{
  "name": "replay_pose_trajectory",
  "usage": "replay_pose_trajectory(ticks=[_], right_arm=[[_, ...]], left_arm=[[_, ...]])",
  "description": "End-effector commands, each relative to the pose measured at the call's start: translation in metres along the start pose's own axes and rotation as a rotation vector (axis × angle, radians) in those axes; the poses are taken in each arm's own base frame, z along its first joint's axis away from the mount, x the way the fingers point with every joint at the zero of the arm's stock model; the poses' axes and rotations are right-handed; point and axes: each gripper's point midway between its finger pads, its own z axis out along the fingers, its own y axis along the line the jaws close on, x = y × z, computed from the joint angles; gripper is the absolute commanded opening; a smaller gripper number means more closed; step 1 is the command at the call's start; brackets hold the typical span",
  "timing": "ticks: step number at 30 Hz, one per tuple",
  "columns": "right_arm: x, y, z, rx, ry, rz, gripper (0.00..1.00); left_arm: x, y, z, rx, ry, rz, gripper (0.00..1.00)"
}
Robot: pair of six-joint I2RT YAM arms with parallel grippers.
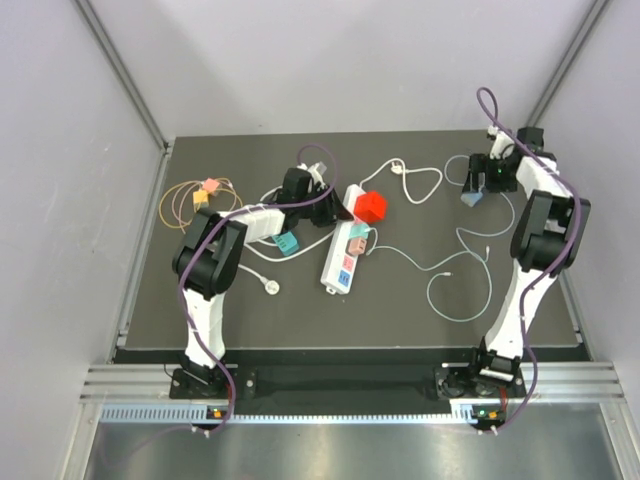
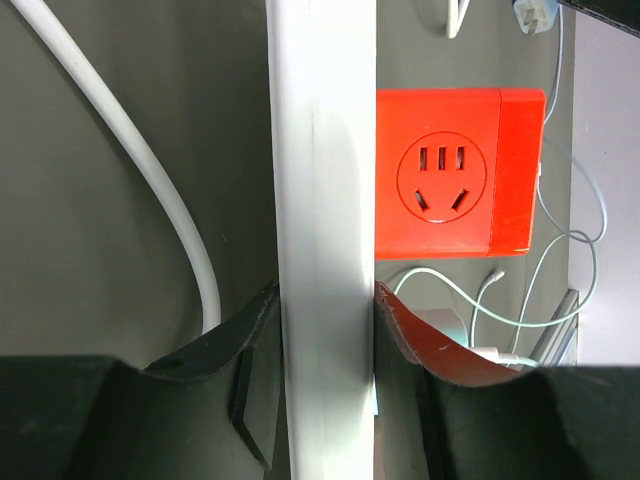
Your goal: Pull the plug off the socket
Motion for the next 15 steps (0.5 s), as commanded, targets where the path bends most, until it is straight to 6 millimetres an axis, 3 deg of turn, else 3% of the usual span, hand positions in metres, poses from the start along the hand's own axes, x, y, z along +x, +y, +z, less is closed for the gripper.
replay_pose_trajectory(ticks=[1, 5, 6, 8, 11, 14, 15], right_arm=[[-0.061, -0.004, -0.068, 0.125, -0.159, -0.147, 0.89], [-0.066, 0.013, -0.114, 0.139, -0.206, -0.234, 1.0], [-0.061, 0.025, -0.13, 0.119, -0.219, -0.255, 1.0], [-0.049, 0.052, -0.141, 0.013, -0.235, -0.3, 1.0], [-0.005, 0.095, -0.161, -0.118, -0.248, -0.328, 1.0], [0.037, 0.121, -0.162, -0.232, -0.148, -0.291, 0.99], [0.053, 0.127, -0.16, -0.254, -0.11, -0.277, 0.94]], left_arm=[[-0.038, -0.058, -0.024, 0.154, -0.111, 0.088, 0.0], [-0.04, -0.059, -0.025, 0.155, -0.118, 0.084, 0.0], [-0.042, -0.06, -0.025, 0.156, -0.121, 0.085, 0.0], [-0.042, -0.061, -0.025, 0.159, -0.121, 0.089, 0.0], [-0.043, -0.064, -0.026, 0.164, -0.122, 0.091, 0.0], [-0.044, -0.064, -0.026, 0.166, -0.121, 0.089, 0.0], [-0.044, -0.064, -0.026, 0.166, -0.121, 0.088, 0.0]])
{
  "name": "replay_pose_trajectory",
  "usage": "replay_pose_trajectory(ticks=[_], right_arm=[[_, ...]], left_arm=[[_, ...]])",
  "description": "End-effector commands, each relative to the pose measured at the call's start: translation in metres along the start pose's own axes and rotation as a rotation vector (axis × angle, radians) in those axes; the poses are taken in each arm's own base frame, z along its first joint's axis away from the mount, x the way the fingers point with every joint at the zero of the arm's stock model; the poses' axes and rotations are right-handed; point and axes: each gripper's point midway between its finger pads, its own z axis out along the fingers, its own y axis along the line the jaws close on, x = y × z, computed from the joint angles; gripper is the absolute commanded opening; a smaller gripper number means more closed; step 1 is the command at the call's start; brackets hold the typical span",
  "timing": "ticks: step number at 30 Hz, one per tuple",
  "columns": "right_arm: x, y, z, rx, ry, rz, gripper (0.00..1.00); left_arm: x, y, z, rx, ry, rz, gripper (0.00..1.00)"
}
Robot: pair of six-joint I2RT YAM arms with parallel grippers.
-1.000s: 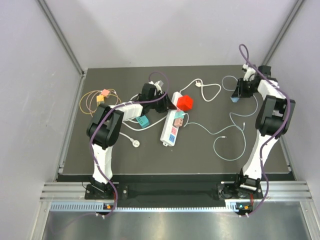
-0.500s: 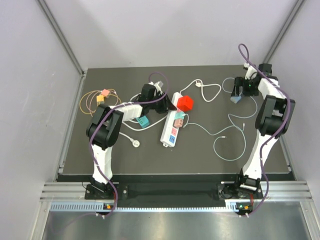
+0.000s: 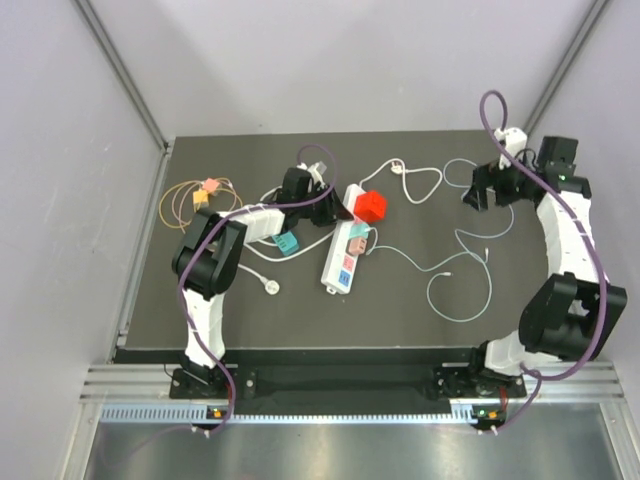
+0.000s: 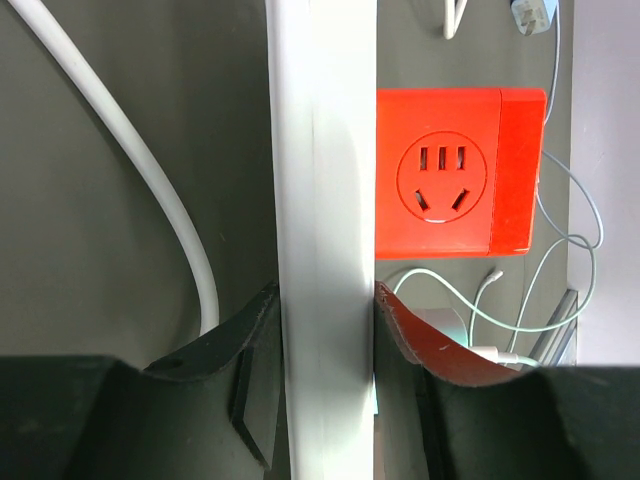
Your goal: Pull the plug off the socket
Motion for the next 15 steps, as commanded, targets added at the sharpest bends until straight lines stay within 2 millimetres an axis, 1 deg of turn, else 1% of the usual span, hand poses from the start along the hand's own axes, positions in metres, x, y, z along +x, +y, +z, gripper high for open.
replay_pose_trajectory(ticks=[1, 2, 3, 4, 5, 6, 7, 8, 10, 11, 13, 14, 15], right_arm=[[0.052, 0.047, 0.006, -0.192, 0.127, 0.064, 0.91], [0.061, 0.053, 0.006, -0.201, 0.157, 0.061, 0.85], [0.074, 0.059, 0.005, -0.204, 0.188, 0.063, 0.82], [0.081, 0.059, 0.006, -0.177, 0.215, 0.05, 0.81], [0.092, 0.062, 0.008, -0.172, 0.238, 0.051, 0.8], [0.092, 0.061, 0.009, -0.15, 0.232, 0.041, 0.79], [0.095, 0.064, 0.012, -0.145, 0.242, 0.029, 0.78], [0.102, 0.064, 0.014, -0.137, 0.266, 0.032, 0.76], [0.104, 0.066, 0.02, -0.144, 0.273, 0.034, 0.72], [0.107, 0.066, 0.023, -0.146, 0.283, 0.042, 0.68], [0.107, 0.067, 0.029, -0.15, 0.284, 0.048, 0.66], [0.108, 0.066, 0.032, -0.151, 0.29, 0.054, 0.62], [0.109, 0.066, 0.033, -0.153, 0.296, 0.064, 0.62]], left_arm=[[-0.043, -0.063, -0.025, 0.164, -0.118, 0.086, 0.0], [-0.043, -0.063, -0.025, 0.165, -0.117, 0.084, 0.0], [-0.042, -0.063, -0.025, 0.165, -0.116, 0.084, 0.0], [-0.041, -0.062, -0.024, 0.164, -0.113, 0.081, 0.0], [-0.041, -0.062, -0.024, 0.164, -0.113, 0.079, 0.0], [-0.041, -0.061, -0.023, 0.162, -0.112, 0.072, 0.0], [-0.042, -0.061, -0.024, 0.163, -0.115, 0.072, 0.0], [-0.04, -0.061, -0.023, 0.167, -0.112, 0.07, 0.0], [-0.04, -0.061, -0.023, 0.168, -0.112, 0.064, 0.0], [-0.04, -0.061, -0.023, 0.169, -0.113, 0.065, 0.0], [-0.039, -0.06, -0.023, 0.167, -0.111, 0.06, 0.0], [-0.038, -0.06, -0.023, 0.167, -0.109, 0.06, 0.0], [-0.038, -0.06, -0.024, 0.168, -0.11, 0.059, 0.0]])
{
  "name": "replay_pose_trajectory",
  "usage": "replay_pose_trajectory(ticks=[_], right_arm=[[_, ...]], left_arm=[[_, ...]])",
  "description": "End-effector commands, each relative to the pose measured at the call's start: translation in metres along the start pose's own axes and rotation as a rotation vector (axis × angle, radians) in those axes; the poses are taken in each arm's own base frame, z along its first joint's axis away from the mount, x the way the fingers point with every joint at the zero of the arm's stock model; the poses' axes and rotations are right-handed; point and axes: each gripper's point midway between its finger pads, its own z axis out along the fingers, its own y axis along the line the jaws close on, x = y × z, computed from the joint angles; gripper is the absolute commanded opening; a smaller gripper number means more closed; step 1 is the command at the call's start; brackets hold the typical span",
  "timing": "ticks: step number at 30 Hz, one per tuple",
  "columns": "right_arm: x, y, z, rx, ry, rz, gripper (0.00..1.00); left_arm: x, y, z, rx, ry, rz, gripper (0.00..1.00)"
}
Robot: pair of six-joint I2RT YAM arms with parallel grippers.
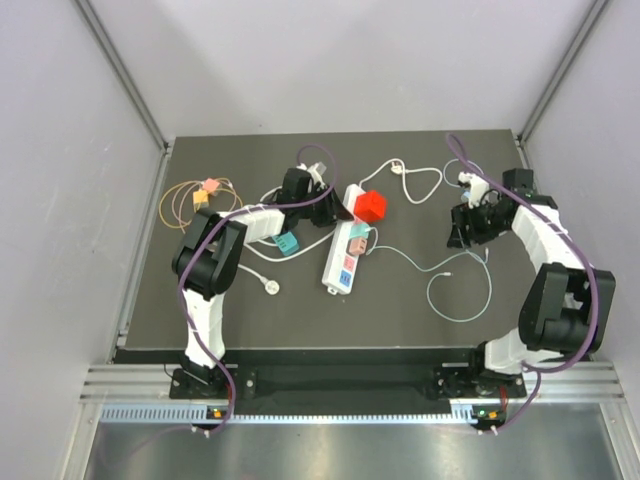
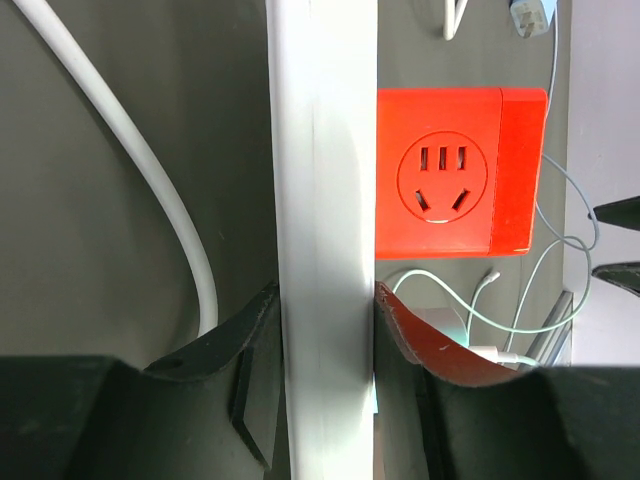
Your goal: Pull the plug off the socket
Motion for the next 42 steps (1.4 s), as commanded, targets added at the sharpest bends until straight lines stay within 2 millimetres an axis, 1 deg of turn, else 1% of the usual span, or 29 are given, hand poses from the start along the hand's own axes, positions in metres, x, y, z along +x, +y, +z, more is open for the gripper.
replay_pose_trajectory(ticks=[1, 4, 7, 8, 10, 11, 13, 14, 15, 16, 17, 18, 19, 20, 22, 23, 25, 26, 27, 28, 30, 31, 32, 33, 34, 35, 37, 38, 42], right_arm=[[-0.014, -0.006, 0.007, 0.013, -0.027, -0.011, 0.58], [-0.016, -0.007, 0.013, 0.003, -0.019, 0.005, 0.5], [-0.013, -0.005, 0.018, -0.017, -0.003, 0.02, 0.37], [-0.013, -0.004, 0.018, -0.022, 0.003, 0.021, 0.28], [-0.015, -0.003, 0.014, -0.022, 0.0, 0.021, 0.13], [-0.024, -0.003, 0.006, -0.01, -0.028, 0.005, 0.01], [-0.036, -0.005, -0.01, 0.007, -0.068, 0.0, 0.0], [-0.058, -0.002, -0.029, 0.002, -0.134, -0.031, 0.0], [-0.059, 0.005, -0.041, -0.031, -0.133, -0.036, 0.0], [-0.065, 0.004, -0.053, -0.048, -0.161, -0.03, 0.0], [-0.086, 0.013, -0.072, -0.096, -0.218, -0.054, 0.0], [-0.082, 0.021, -0.081, -0.142, -0.197, -0.058, 0.0], [-0.089, 0.026, -0.092, -0.191, -0.233, -0.052, 0.0], [-0.102, 0.025, -0.104, -0.198, -0.262, -0.063, 0.0], [-0.104, 0.024, -0.117, -0.231, -0.274, -0.031, 0.0], [-0.115, 0.026, -0.128, -0.244, -0.313, -0.046, 0.0], [-0.121, 0.015, -0.133, -0.24, -0.334, -0.012, 0.0], [-0.13, 0.01, -0.139, -0.235, -0.36, -0.019, 0.0], [-0.134, 0.009, -0.142, -0.242, -0.375, 0.006, 0.0], [-0.143, 0.011, -0.153, -0.27, -0.411, 0.017, 0.0], [-0.148, 0.009, -0.152, -0.326, -0.411, 0.04, 0.0], [-0.152, 0.016, -0.154, -0.383, -0.425, 0.056, 0.0], [-0.149, 0.02, -0.15, -0.45, -0.395, 0.121, 0.0], [-0.15, 0.021, -0.146, -0.48, -0.387, 0.123, 0.0], [-0.144, 0.024, -0.131, -0.51, -0.34, 0.166, 0.0], [-0.138, 0.027, -0.123, -0.519, -0.315, 0.167, 0.0], [-0.122, 0.035, -0.102, -0.523, -0.242, 0.127, 0.0], [-0.108, 0.041, -0.09, -0.553, -0.202, 0.153, 0.0], [-0.084, 0.052, -0.074, -0.595, -0.156, 0.157, 0.0]], left_arm=[[-0.037, -0.06, -0.023, 0.167, -0.107, 0.068, 0.0], [-0.036, -0.059, -0.023, 0.168, -0.104, 0.067, 0.0], [-0.035, -0.06, -0.024, 0.17, -0.104, 0.067, 0.0], [-0.036, -0.06, -0.024, 0.169, -0.105, 0.067, 0.0], [-0.036, -0.06, -0.024, 0.171, -0.105, 0.069, 0.0], [-0.037, -0.06, -0.024, 0.17, -0.108, 0.071, 0.0], [-0.036, -0.06, -0.024, 0.169, -0.106, 0.074, 0.0], [-0.036, -0.059, -0.024, 0.163, -0.107, 0.08, 0.0], [-0.036, -0.057, -0.024, 0.158, -0.104, 0.078, 0.0], [-0.035, -0.056, -0.023, 0.152, -0.103, 0.08, 0.0], [-0.036, -0.054, -0.022, 0.147, -0.105, 0.081, 0.0], [-0.035, -0.053, -0.022, 0.145, -0.102, 0.08, 0.0], [-0.036, -0.053, -0.022, 0.143, -0.104, 0.079, 0.0], [-0.036, -0.052, -0.021, 0.142, -0.105, 0.079, 0.0], [-0.034, -0.049, -0.019, 0.135, -0.1, 0.076, 0.0], [-0.034, -0.048, -0.018, 0.133, -0.1, 0.075, 0.0], [-0.034, -0.046, -0.017, 0.129, -0.098, 0.074, 0.0], [-0.033, -0.046, -0.017, 0.129, -0.096, 0.077, 0.0], [-0.033, -0.046, -0.017, 0.129, -0.094, 0.078, 0.0], [-0.033, -0.045, -0.017, 0.126, -0.093, 0.079, 0.0], [-0.034, -0.046, -0.017, 0.122, -0.092, 0.086, 0.0], [-0.035, -0.045, -0.016, 0.119, -0.094, 0.088, 0.0], [-0.035, -0.045, -0.016, 0.117, -0.091, 0.087, 0.0], [-0.038, -0.046, -0.015, 0.12, -0.095, 0.09, 0.0], [-0.039, -0.045, -0.015, 0.115, -0.096, 0.086, 0.0], [-0.04, -0.046, -0.015, 0.116, -0.097, 0.085, 0.0], [-0.043, -0.047, -0.013, 0.116, -0.101, 0.083, 0.0], [-0.044, -0.046, -0.012, 0.109, -0.104, 0.078, 0.0], [-0.052, -0.038, -0.007, 0.058, -0.117, 0.061, 0.0]])
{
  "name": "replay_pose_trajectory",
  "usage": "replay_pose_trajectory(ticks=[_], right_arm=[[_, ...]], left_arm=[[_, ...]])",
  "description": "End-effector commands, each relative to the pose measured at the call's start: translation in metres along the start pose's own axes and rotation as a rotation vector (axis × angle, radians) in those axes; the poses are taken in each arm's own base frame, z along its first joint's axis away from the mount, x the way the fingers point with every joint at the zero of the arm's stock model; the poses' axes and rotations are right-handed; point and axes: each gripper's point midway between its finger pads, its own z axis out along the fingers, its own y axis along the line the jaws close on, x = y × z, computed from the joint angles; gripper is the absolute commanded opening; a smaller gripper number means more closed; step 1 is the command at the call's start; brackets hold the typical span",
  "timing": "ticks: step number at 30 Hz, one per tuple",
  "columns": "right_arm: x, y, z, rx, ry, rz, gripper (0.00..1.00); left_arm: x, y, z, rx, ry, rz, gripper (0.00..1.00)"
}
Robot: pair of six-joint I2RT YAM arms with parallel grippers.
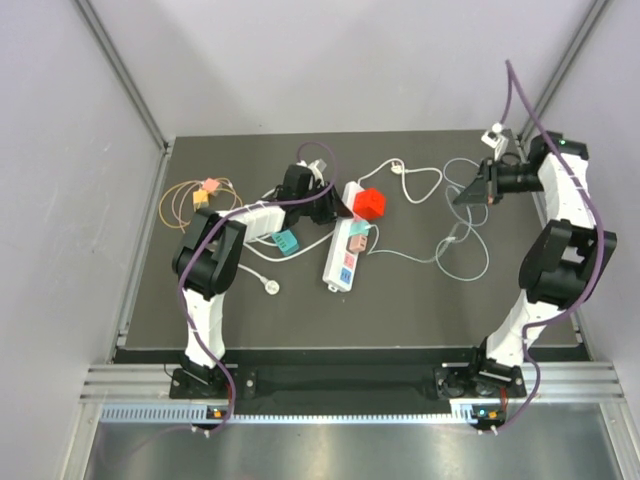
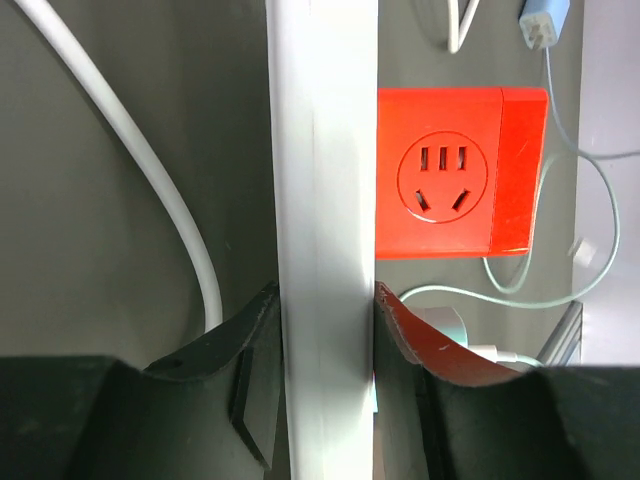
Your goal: Pull the plug off the socket
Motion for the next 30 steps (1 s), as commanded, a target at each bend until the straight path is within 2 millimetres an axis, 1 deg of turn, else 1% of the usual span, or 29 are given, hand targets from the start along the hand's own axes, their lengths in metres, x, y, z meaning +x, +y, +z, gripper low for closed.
replay_pose_trajectory(ticks=[1, 5, 8, 9, 10, 12, 13, 15, 16, 17, 18, 19, 20, 21, 22, 24, 25, 26, 28, 29, 30], right_arm=[[0.031, 0.031, 0.003, -0.085, 0.063, 0.075, 0.0], [0.041, 0.037, 0.0, -0.07, 0.082, 0.062, 0.0], [0.046, 0.039, -0.006, -0.023, 0.107, 0.026, 0.0], [0.045, 0.039, -0.009, -0.009, 0.107, 0.009, 0.0], [0.042, 0.036, -0.016, 0.021, 0.098, -0.008, 0.0], [0.031, 0.036, -0.029, 0.059, 0.065, -0.038, 0.0], [0.018, 0.029, -0.044, 0.113, 0.027, -0.062, 0.0], [-0.004, 0.007, -0.064, 0.231, -0.045, -0.079, 0.0], [-0.013, -0.003, -0.077, 0.337, -0.05, -0.108, 0.0], [-0.023, -0.013, -0.085, 0.413, -0.08, -0.093, 0.0], [-0.042, -0.028, -0.094, 0.502, -0.123, -0.167, 0.0], [-0.046, -0.042, -0.1, 0.6, -0.119, -0.182, 0.0], [-0.054, -0.046, -0.104, 0.651, -0.137, -0.19, 0.0], [-0.07, -0.052, -0.102, 0.696, -0.157, -0.248, 0.0], [-0.069, -0.068, -0.103, 0.756, -0.142, -0.239, 0.0], [-0.077, -0.082, -0.091, 0.784, -0.146, -0.237, 0.0], [-0.083, -0.094, -0.09, 0.818, -0.157, -0.246, 0.0], [-0.08, -0.111, -0.081, 0.822, -0.147, -0.225, 0.0], [-0.081, -0.13, -0.071, 0.847, -0.145, -0.231, 0.01], [-0.074, -0.145, -0.061, 0.843, -0.123, -0.207, 0.04], [-0.07, -0.153, -0.055, 0.84, -0.109, -0.199, 0.05]], left_arm=[[-0.048, -0.038, -0.006, 0.074, -0.116, 0.05, 0.0], [-0.054, -0.03, -0.003, 0.032, -0.137, 0.031, 0.0], [-0.053, -0.025, -0.001, 0.019, -0.132, 0.031, 0.0], [-0.053, -0.026, -0.001, 0.021, -0.133, 0.037, 0.0], [-0.052, -0.025, 0.0, 0.023, -0.128, 0.042, 0.0], [-0.049, -0.024, -0.001, 0.026, -0.12, 0.061, 0.0], [-0.047, -0.025, -0.002, 0.037, -0.114, 0.071, 0.0], [-0.043, -0.026, -0.006, 0.049, -0.111, 0.096, 0.0], [-0.041, -0.027, -0.008, 0.056, -0.106, 0.111, 0.0], [-0.038, -0.028, -0.011, 0.063, -0.102, 0.12, 0.0], [-0.037, -0.029, -0.013, 0.067, -0.1, 0.127, 0.0], [-0.036, -0.03, -0.014, 0.071, -0.098, 0.132, 0.0], [-0.034, -0.033, -0.019, 0.08, -0.096, 0.146, 0.0], [-0.033, -0.036, -0.021, 0.09, -0.099, 0.154, 0.0], [-0.032, -0.036, -0.023, 0.093, -0.098, 0.16, 0.0], [-0.03, -0.04, -0.029, 0.108, -0.105, 0.168, 0.0], [-0.029, -0.041, -0.031, 0.113, -0.106, 0.169, 0.0], [-0.026, -0.041, -0.034, 0.114, -0.107, 0.163, 0.0], [-0.025, -0.043, -0.036, 0.121, -0.109, 0.153, 0.0], [-0.023, -0.043, -0.037, 0.122, -0.107, 0.148, 0.0], [-0.022, -0.043, -0.037, 0.125, -0.106, 0.143, 0.0]])
